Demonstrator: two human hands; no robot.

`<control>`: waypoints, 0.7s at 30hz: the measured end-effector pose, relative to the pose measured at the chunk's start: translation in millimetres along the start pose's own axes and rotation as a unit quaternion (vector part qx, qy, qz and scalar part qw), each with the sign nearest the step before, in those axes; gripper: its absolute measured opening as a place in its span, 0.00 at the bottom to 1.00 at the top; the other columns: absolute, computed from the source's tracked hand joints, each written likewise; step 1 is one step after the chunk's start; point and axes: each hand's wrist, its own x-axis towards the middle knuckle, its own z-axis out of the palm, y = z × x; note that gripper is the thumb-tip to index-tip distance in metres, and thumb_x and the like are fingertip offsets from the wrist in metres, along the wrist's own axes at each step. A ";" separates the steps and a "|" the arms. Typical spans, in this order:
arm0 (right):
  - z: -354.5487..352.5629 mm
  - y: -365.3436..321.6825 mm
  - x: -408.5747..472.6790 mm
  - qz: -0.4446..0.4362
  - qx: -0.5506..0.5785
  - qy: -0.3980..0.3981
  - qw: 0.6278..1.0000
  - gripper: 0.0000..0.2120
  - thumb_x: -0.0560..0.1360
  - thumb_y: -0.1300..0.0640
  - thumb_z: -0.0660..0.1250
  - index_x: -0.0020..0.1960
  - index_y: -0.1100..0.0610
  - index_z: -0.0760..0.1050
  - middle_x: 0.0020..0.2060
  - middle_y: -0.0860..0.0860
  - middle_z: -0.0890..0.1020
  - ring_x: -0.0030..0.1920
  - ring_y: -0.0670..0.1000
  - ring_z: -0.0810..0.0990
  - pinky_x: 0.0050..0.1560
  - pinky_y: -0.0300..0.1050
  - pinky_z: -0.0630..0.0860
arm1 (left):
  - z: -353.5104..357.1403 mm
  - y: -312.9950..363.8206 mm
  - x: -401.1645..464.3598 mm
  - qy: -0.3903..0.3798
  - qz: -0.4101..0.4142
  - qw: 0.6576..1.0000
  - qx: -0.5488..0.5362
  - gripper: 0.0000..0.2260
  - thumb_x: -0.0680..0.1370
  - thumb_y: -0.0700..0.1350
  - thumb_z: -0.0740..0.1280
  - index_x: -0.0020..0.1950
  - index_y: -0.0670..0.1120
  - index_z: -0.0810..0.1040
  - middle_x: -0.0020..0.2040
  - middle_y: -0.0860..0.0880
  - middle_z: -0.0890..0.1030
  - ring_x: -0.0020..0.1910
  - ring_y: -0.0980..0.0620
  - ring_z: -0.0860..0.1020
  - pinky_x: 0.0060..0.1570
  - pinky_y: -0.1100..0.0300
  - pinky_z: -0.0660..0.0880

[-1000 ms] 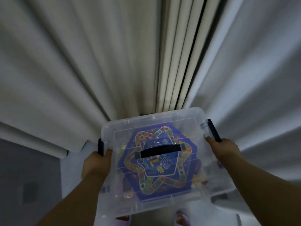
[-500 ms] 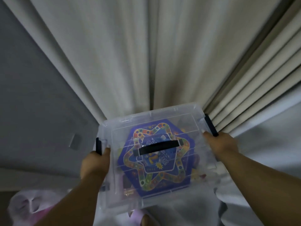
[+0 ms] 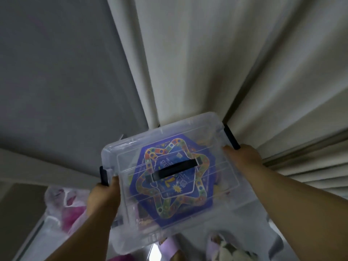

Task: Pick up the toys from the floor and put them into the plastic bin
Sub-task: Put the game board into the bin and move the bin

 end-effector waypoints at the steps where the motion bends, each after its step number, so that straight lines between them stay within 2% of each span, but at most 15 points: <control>1: 7.5 -8.5 4.9 -0.009 -0.003 -0.014 1.000 0.24 0.72 0.38 0.63 0.56 0.57 0.76 0.42 0.54 0.80 0.38 0.54 0.78 0.33 0.42 0.73 | 2.1 -6.3 3.7 0.007 -0.020 1.000 -0.002 0.29 0.77 0.65 0.52 0.43 0.40 0.76 0.40 0.39 0.80 0.41 0.39 0.78 0.45 0.51 0.76; 3: 23.3 -24.6 16.6 -0.033 -0.017 -0.038 0.999 0.22 0.72 0.39 0.64 0.55 0.56 0.76 0.39 0.52 0.80 0.36 0.52 0.78 0.30 0.40 0.71 | 7.2 -19.7 10.0 0.020 -0.064 0.998 -0.009 0.29 0.77 0.65 0.53 0.45 0.39 0.76 0.43 0.37 0.80 0.44 0.38 0.79 0.48 0.49 0.77; 6: 50.4 -47.9 36.5 -0.061 -0.064 -0.064 0.994 0.21 0.73 0.39 0.64 0.52 0.56 0.75 0.36 0.52 0.78 0.35 0.51 0.77 0.32 0.41 0.71 | 19.2 -39.7 18.5 0.024 -0.120 0.992 -0.025 0.29 0.76 0.64 0.54 0.45 0.39 0.77 0.44 0.35 0.81 0.46 0.36 0.79 0.49 0.50 0.76; 9: 82.5 -67.0 63.2 -0.082 -0.108 -0.097 0.986 0.23 0.74 0.40 0.63 0.55 0.59 0.76 0.41 0.55 0.79 0.39 0.55 0.78 0.35 0.42 0.71 | 40.2 -57.8 32.5 0.021 -0.175 0.984 -0.039 0.37 0.70 0.71 0.50 0.43 0.38 0.78 0.41 0.36 0.82 0.42 0.37 0.80 0.48 0.49 0.77; 11: 104.9 -75.0 85.9 -0.097 -0.125 -0.115 0.981 0.24 0.74 0.41 0.63 0.57 0.60 0.75 0.45 0.57 0.80 0.42 0.57 0.78 0.37 0.43 0.71 | 59.0 -67.6 43.8 0.014 -0.209 0.976 -0.053 0.39 0.67 0.72 0.49 0.43 0.38 0.78 0.38 0.37 0.82 0.39 0.38 0.81 0.47 0.49 0.78; 14: 137.7 -86.7 116.9 -0.105 -0.144 -0.141 0.974 0.24 0.74 0.40 0.63 0.55 0.60 0.75 0.49 0.60 0.80 0.47 0.60 0.78 0.43 0.45 0.71 | 88.8 -76.7 58.9 0.016 -0.226 0.972 -0.059 0.34 0.73 0.69 0.52 0.45 0.38 0.79 0.40 0.37 0.82 0.42 0.38 0.80 0.48 0.49 0.77; 16: 157.7 -93.9 139.0 -0.116 -0.163 -0.157 0.967 0.21 0.75 0.41 0.62 0.52 0.60 0.75 0.47 0.61 0.80 0.48 0.61 0.78 0.44 0.46 0.71 | 111.2 -79.8 71.2 0.010 -0.232 0.971 -0.061 0.32 0.76 0.66 0.52 0.47 0.39 0.80 0.43 0.35 0.82 0.45 0.38 0.80 0.50 0.50 0.76; 19: 190.6 -103.7 176.2 -0.133 -0.238 -0.169 0.947 0.20 0.77 0.45 0.59 0.50 0.62 0.76 0.42 0.59 0.78 0.44 0.59 0.77 0.44 0.46 0.69 | 144.4 -83.1 96.3 -0.008 -0.256 0.964 -0.072 0.31 0.77 0.64 0.51 0.50 0.38 0.78 0.47 0.34 0.81 0.48 0.38 0.79 0.50 0.52 0.74; 21: 214.0 -108.7 201.5 -0.133 -0.242 -0.185 0.943 0.18 0.77 0.45 0.59 0.49 0.60 0.75 0.41 0.57 0.78 0.43 0.58 0.77 0.44 0.46 0.70 | 166.4 -83.6 112.3 -0.017 -0.271 0.960 -0.069 0.32 0.78 0.63 0.51 0.53 0.35 0.78 0.50 0.33 0.80 0.49 0.38 0.78 0.48 0.53 0.70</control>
